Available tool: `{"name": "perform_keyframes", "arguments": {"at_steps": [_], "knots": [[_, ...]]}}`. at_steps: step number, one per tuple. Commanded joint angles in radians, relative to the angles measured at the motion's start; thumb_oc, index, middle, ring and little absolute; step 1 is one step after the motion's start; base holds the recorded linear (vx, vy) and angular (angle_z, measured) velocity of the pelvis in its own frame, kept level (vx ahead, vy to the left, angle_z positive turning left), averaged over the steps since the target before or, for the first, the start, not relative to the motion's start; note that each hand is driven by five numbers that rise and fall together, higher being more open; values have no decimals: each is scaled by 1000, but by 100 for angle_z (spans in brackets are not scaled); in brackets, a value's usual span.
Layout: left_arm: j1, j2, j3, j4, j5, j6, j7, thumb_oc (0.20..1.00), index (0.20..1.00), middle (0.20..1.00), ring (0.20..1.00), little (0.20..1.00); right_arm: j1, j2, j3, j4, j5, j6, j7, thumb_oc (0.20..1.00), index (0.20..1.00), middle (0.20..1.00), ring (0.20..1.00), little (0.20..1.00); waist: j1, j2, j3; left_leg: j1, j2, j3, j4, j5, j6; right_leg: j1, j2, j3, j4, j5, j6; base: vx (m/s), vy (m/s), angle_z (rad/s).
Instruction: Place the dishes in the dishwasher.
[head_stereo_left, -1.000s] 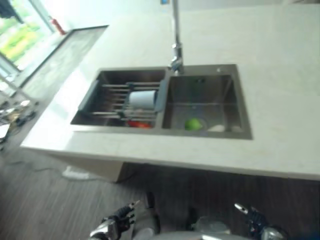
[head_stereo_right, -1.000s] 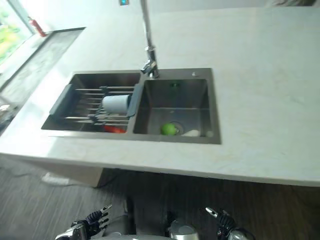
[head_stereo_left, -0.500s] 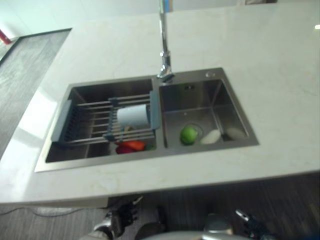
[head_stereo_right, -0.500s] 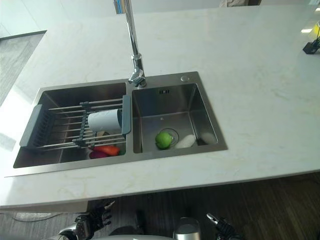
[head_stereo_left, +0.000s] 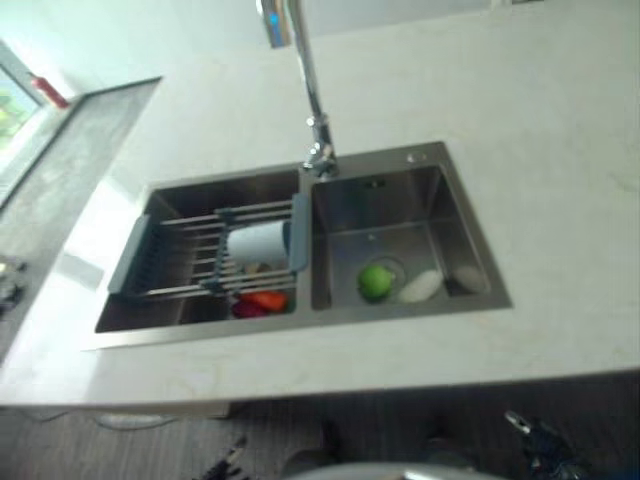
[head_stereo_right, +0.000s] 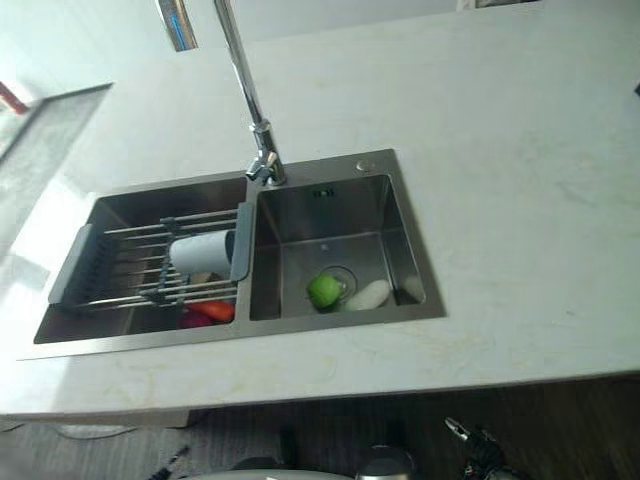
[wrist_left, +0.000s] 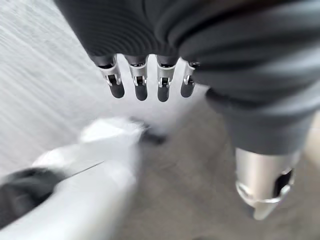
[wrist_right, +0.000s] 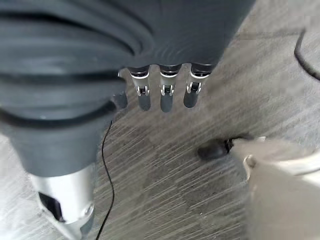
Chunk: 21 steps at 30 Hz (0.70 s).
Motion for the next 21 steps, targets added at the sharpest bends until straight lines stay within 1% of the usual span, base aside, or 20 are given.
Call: {"name": "perform_keyframes", "arguments": {"at_steps": [1,2,3,4,5,6,7,8,9,10,11,13,15,18,19,20,21], "knots": [[-46,102,28,99,71,-90,116,1000,1000,1000,1000,1000,-46,-1,-20,70,53,-46,1,1000,1000,1000,1000,1000,24,-19,33,-2,-20,-15,17,-98,12,-24,-41,-50,155,-180,-3,-76,-26,17],[-41,130,49,112,95,-115,156,1000,1000,1000,1000,1000,-48,-8,-19,78,64,-46,1,1000,1000,1000,1000,1000,28,-14,31,-6,-20,-18,17,-93,10,-24,-41,-56,152,-178,-5,-69,-46,31],[-32,236,109,153,180,-175,250,1000,1000,1000,1000,1000,-49,-29,-21,98,93,-46,9,1000,1000,1000,1000,1000,41,-2,25,-7,-21,-30,17,-89,7,-15,-37,-65,150,-185,-8,-58,-41,33],[-27,294,131,175,220,-241,324,1000,1000,1000,1000,1000,-51,-38,-15,104,111,-45,14,1000,1000,1000,1000,1000,44,3,23,-9,-21,-34,18,-87,7,-13,-34,-66,149,-186,-10,-45,-35,34],[-25,318,142,183,233,-261,337,1000,1000,1000,1000,1000,-52,-41,-13,104,116,-43,14,1000,1000,1000,1000,1000,46,5,20,-12,-21,-36,17,-84,7,-15,-32,-66,147,-183,-11,-42,-49,29],[-17,433,201,207,254,-396,409,1000,1000,1000,1000,1000,-56,-52,-1,101,137,-31,16,1000,1000,1000,1000,1000,52,9,20,-10,-20,-43,20,-84,6,-8,-28,-67,146,-187,-15,-43,-70,28],[-16,508,241,207,283,-496,441,1000,1000,1000,1000,1000,-58,-56,10,98,152,-25,18,1000,1000,1000,1000,1000,56,10,18,-11,-18,-44,21,-82,6,-5,-24,-66,145,-187,-17,-46,-102,25],[-19,572,280,191,297,-551,453,1000,1000,1000,1000,1000,-57,-54,21,94,165,-22,20,1000,1000,1000,1000,1000,60,9,15,-12,-15,-44,21,-81,5,-2,-21,-67,143,-187,-18,-48,-123,25],[-34,649,331,127,339,-613,485,1000,1000,1000,1000,1000,-53,-42,32,83,180,-24,15,1000,1000,1000,1000,1000,68,5,11,-13,-12,-48,21,-81,4,1,-17,-71,141,-185,-18,-48,-141,36],[-55,694,349,69,362,-620,507,1000,1000,1000,1000,1000,-52,-32,42,72,194,-25,7,1000,1000,1000,1000,1000,75,4,5,-20,-10,-51,19,-78,3,0,-13,-75,135,-181,-18,-44,-175,37],[-91,742,358,-33,387,-653,536,1000,1000,1000,1000,1000,-51,-15,57,56,214,-25,-3,1000,1000,1000,1000,1000,84,-3,-1,-23,-6,-54,17,-77,-1,6,-10,-84,127,-178,-18,-24,-166,32],[-167,778,326,-217,412,-644,589,1000,1000,1000,1000,1000,-50,4,67,32,221,-17,-14,1000,1000,1000,1000,1000,92,-13,-7,-20,-2,-58,12,-77,-5,16,-3,-91,114,-177,-18,9,-136,17],[-233,798,267,-351,436,-681,607,1000,1000,1000,1000,1000,-50,17,77,13,199,2,-25,1000,1000,1000,1000,1000,89,-22,-17,-15,1,-54,9,-80,-8,21,3,-89,106,-176,-18,35,-70,0],[-361,785,115,-559,467,-685,550,1000,1000,1000,1000,1000,-44,36,88,-3,186,15,-32,1000,1000,1000,1000,1000,70,-38,-22,2,7,-34,9,-88,-10,29,9,-78,99,-175,-15,73,-39,-13],[-389,771,73,-615,488,-671,538,1000,1000,1000,1000,1000,-41,41,89,-5,185,17,-32,1000,1000,1000,1000,1000,65,-42,-23,6,9,-28,9,-89,-11,31,10,-73,97,-174,-14,85,-16,-15],[-431,737,3,-717,528,-624,520,1000,1000,1000,1000,1000,-31,49,88,-5,178,18,-28,1000,1000,1000,1000,1000,50,-49,-23,12,12,-16,9,-92,-11,31,11,-65,94,-170,-9,83,-9,-29],[-450,721,-29,-749,552,-614,497,1000,1000,1000,1000,1000,-26,53,85,-5,173,20,-28,1000,1000,1000,1000,1000,45,-52,-23,16,13,-9,9,-94,-11,32,11,-60,90,-168,-6,87,2,-31]]}}
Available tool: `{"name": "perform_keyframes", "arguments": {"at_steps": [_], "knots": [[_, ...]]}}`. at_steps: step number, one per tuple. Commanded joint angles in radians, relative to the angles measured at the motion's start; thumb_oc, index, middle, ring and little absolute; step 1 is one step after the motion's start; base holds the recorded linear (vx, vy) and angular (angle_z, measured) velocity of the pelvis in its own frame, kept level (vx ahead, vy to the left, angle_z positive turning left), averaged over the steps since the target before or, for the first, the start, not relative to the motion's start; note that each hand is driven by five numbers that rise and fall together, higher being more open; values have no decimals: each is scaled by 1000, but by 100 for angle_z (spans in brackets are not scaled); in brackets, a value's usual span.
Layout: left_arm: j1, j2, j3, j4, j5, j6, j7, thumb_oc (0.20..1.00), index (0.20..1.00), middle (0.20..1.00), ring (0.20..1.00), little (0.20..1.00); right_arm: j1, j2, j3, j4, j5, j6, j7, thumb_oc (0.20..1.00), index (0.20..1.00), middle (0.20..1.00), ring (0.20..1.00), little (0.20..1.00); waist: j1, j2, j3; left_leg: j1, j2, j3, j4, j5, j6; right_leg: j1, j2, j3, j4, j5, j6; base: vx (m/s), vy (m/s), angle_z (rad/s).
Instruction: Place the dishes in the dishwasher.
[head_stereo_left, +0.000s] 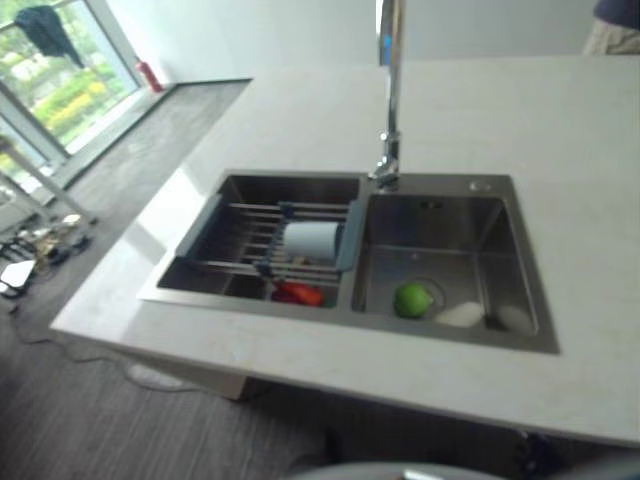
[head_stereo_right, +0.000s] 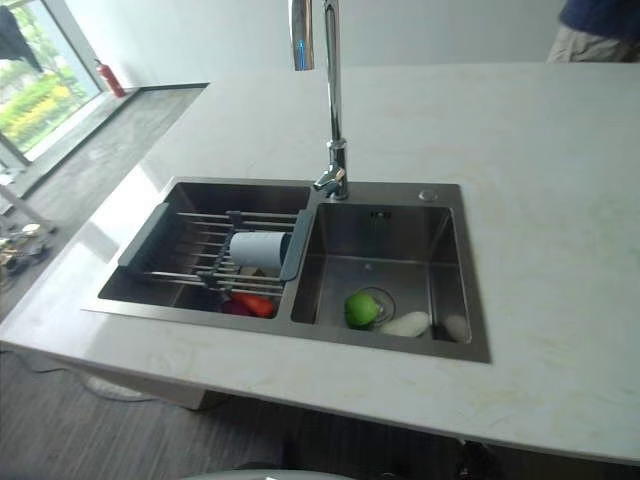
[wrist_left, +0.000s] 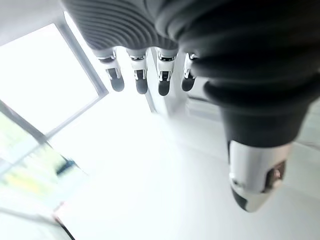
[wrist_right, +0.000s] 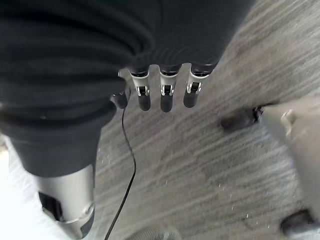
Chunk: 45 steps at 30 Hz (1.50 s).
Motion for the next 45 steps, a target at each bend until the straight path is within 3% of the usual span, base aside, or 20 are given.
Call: {"name": "perform_keyframes", "arguments": {"at_steps": [1,5,12,20,32,39,45], "knots": [[-71,-65,62,58,132,35,-53,1000,1000,1000,1000,1000,-16,-20,-11,32,-22,-2,-4,1000,1000,1000,1000,1000,-4,50,54,52,20,69,2,-121,10,24,3,18,69,-141,-1,65,9,-54],[-123,-126,-56,-10,244,60,-146,1000,1000,1000,1000,1000,22,-23,-44,57,-43,11,14,1000,1000,1000,1000,1000,-47,34,63,62,21,100,2,-124,12,20,2,51,38,-111,15,96,13,-45],[-195,-131,-184,25,357,121,-273,1000,1000,1000,1000,1000,53,-42,-67,52,-66,-2,52,1000,1000,1000,1000,1000,-92,28,84,55,14,124,2,-121,18,-4,-11,90,21,-72,37,55,17,-16],[-254,-131,-307,180,423,93,-409,1000,1000,1000,1000,1000,44,-72,-56,-11,-59,-8,65,1000,1000,1000,1000,1000,-134,42,147,24,-13,133,10,-119,29,-60,-37,141,36,-46,55,20,47,-17],[-229,-121,-375,196,421,34,-506,1000,1000,1000,1000,1000,34,-109,-54,-56,-55,-8,67,1000,1000,1000,1000,1000,-149,67,214,-14,-47,113,29,-123,40,-107,-59,176,57,-35,62,7,33,-4],[-199,-125,-384,169,416,33,-501,1000,1000,1000,1000,1000,34,-120,-53,-67,-62,-7,61,1000,1000,1000,1000,1000,-148,76,222,-19,-50,108,34,-122,40,-109,-64,172,60,-35,61,1,0,-1],[-224,-122,-386,207,532,63,-377,1000,1000,1000,1000,1000,21,-138,-33,-127,-36,-11,54,1000,1000,1000,1000,1000,-157,75,247,-45,-47,114,36,-115,35,-142,-69,182,65,-28,63,-26,22,-4]]}}
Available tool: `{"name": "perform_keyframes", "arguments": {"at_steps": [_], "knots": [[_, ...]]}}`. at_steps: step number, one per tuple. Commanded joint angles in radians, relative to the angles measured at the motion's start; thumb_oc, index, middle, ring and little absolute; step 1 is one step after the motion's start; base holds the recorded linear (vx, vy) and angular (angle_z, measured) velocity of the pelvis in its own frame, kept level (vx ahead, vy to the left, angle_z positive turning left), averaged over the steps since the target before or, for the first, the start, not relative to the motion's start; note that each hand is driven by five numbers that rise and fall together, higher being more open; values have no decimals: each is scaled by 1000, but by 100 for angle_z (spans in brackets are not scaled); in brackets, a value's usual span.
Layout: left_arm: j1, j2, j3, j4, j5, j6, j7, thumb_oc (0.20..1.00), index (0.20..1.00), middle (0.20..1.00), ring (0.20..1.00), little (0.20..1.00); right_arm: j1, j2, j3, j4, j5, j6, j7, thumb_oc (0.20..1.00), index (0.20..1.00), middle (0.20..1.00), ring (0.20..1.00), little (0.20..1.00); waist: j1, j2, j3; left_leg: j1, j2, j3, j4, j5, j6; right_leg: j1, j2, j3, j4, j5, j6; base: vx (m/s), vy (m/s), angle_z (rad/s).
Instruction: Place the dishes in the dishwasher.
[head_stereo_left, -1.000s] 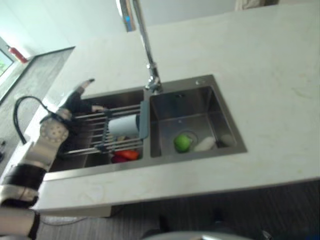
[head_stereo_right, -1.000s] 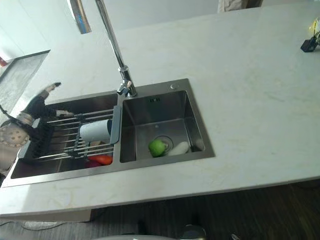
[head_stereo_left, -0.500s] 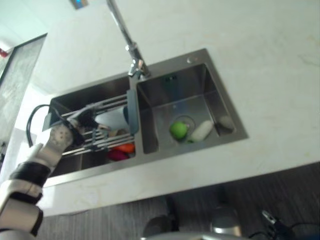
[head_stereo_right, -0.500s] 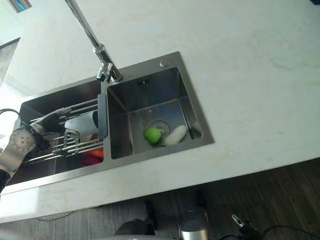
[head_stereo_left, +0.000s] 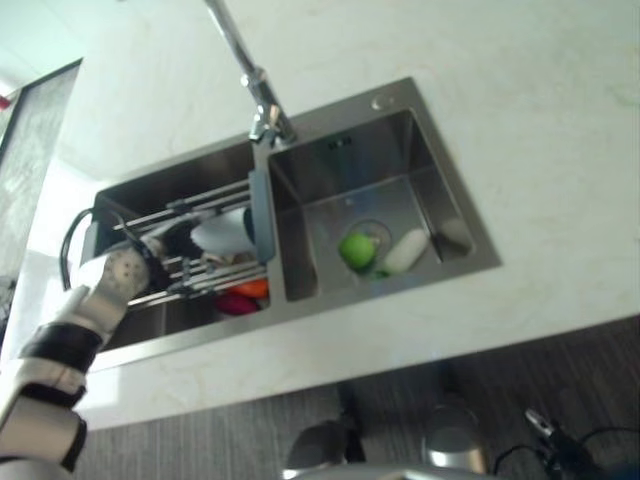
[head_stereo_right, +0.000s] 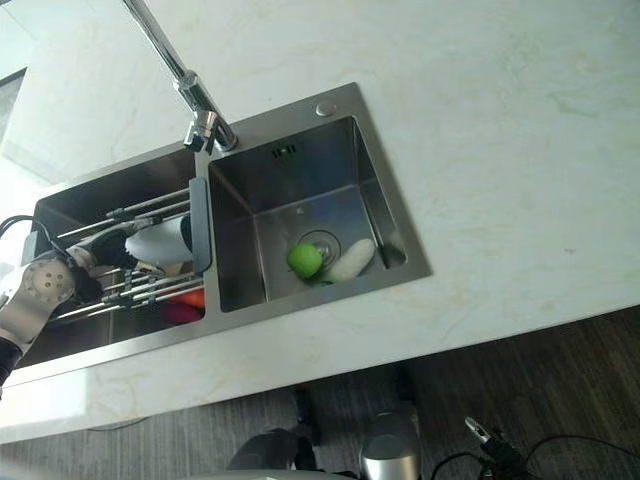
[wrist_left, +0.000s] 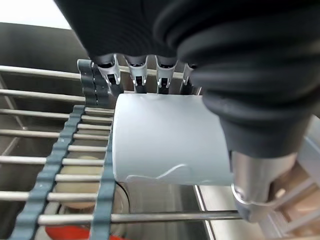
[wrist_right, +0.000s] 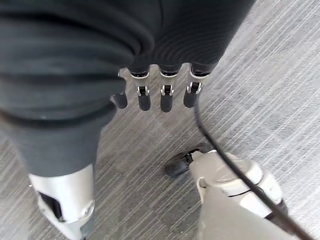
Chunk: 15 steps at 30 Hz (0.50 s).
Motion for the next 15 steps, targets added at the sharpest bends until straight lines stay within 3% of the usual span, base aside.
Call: {"name": "perform_keyframes", "arguments": {"at_steps": [1,4,15], "knots": [[-76,66,10,75,71,3,82,1000,1000,1000,1000,1000,-24,-25,12,-18,22,-12,-6,1000,1000,1000,1000,1000,-22,-35,4,-43,-37,-54,37,-101,42,-29,-59,-6,82,-97,55,-30,37,-9],[-81,51,6,118,80,-9,117,1000,1000,1000,1000,1000,-29,-31,21,-31,20,-4,-15,1000,1000,1000,1000,1000,-32,-36,26,-60,-35,-48,37,-97,38,-52,-62,2,84,-91,58,-35,59,-8],[-165,13,-51,158,79,45,145,1000,1000,1000,1000,1000,-55,-41,33,-63,29,-12,-12,1000,1000,1000,1000,1000,-48,-64,95,-128,-28,-28,54,-86,36,-134,-69,18,102,-68,63,-51,18,-10]]}}
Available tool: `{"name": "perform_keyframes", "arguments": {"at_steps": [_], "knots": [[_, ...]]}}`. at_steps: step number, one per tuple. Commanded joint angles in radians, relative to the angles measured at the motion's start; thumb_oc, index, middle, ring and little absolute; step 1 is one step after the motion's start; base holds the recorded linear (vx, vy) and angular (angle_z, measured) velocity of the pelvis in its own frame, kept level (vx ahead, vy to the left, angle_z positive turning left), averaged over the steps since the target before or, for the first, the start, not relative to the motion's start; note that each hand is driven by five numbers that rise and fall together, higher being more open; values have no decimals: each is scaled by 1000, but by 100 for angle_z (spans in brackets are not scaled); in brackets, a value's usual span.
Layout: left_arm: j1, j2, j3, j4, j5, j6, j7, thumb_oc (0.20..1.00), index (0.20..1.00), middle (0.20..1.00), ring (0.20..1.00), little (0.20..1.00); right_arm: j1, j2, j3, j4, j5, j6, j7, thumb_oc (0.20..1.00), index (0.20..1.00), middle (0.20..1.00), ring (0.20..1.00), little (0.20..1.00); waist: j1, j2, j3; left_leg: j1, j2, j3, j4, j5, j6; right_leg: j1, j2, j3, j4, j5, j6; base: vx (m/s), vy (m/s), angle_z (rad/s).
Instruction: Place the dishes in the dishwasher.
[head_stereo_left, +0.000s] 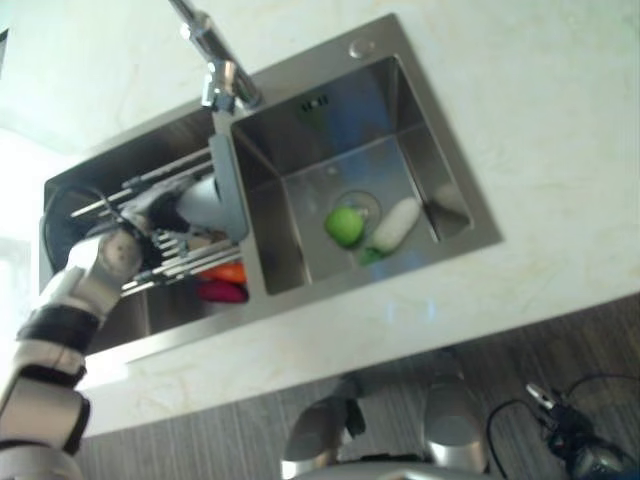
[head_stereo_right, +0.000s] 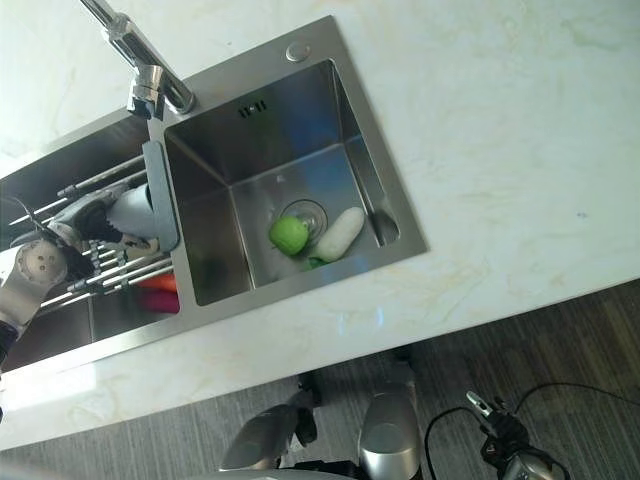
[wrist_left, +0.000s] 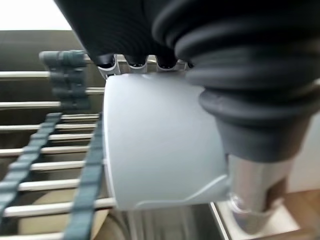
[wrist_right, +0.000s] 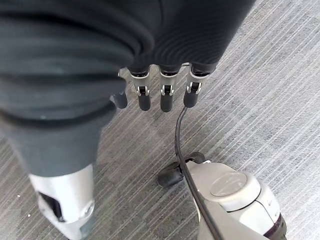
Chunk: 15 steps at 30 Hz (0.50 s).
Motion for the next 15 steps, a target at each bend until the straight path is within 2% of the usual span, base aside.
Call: {"name": "perform_keyframes", "arguments": {"at_steps": [1,4,5,11,12,13,15], "knots": [[-29,5,-58,97,30,16,13,1000,1000,1000,1000,1000,-14,-14,37,-9,28,-15,-11,1000,1000,1000,1000,1000,-30,-52,-11,-64,-17,-73,58,-96,25,-38,-63,-34,101,-104,61,-42,-18,0],[-51,1,-72,104,27,27,-7,1000,1000,1000,1000,1000,-19,-14,50,-29,29,-13,-18,1000,1000,1000,1000,1000,-34,-56,-4,-73,-12,-67,64,-94,24,-49,-63,-33,105,-102,61,-12,-7,0],[-57,-1,-80,103,30,26,-36,200,200,200,200,200,-20,-14,54,-36,29,-11,-19,1000,1000,1000,1000,1000,-35,-57,-1,-76,-11,-66,65,-94,24,-53,-63,-33,107,-101,61,0,0,0],[-59,-10,-114,89,-44,55,-147,200,200,200,200,200,-24,-19,53,-44,33,-2,-25,1000,1000,1000,1000,1000,-38,-52,1,-70,-11,-62,65,-96,22,-51,-64,-38,108,-102,62,0,0,0],[-58,-11,-116,83,-85,33,-130,200,200,200,200,200,-26,-21,50,-39,32,-2,-23,1000,1000,1000,1000,1000,-38,-50,0,-69,-11,-62,66,-96,22,-50,-65,-38,109,-102,62,0,0,0],[-66,-13,-122,71,-144,51,-195,200,200,200,200,200,-24,-22,49,-37,32,-5,-25,1000,1000,1000,1000,1000,-38,-47,-2,-64,-12,-62,63,-97,22,-44,-65,-39,106,-103,62,36,33,-1],[-40,13,-103,19,-120,89,-167,200,200,200,200,200,-21,-30,42,-40,26,-1,-32,1000,1000,1000,1000,1000,-33,-33,-12,-43,-17,-62,51,-96,23,-23,-67,-47,95,-104,62,46,43,0]]}}
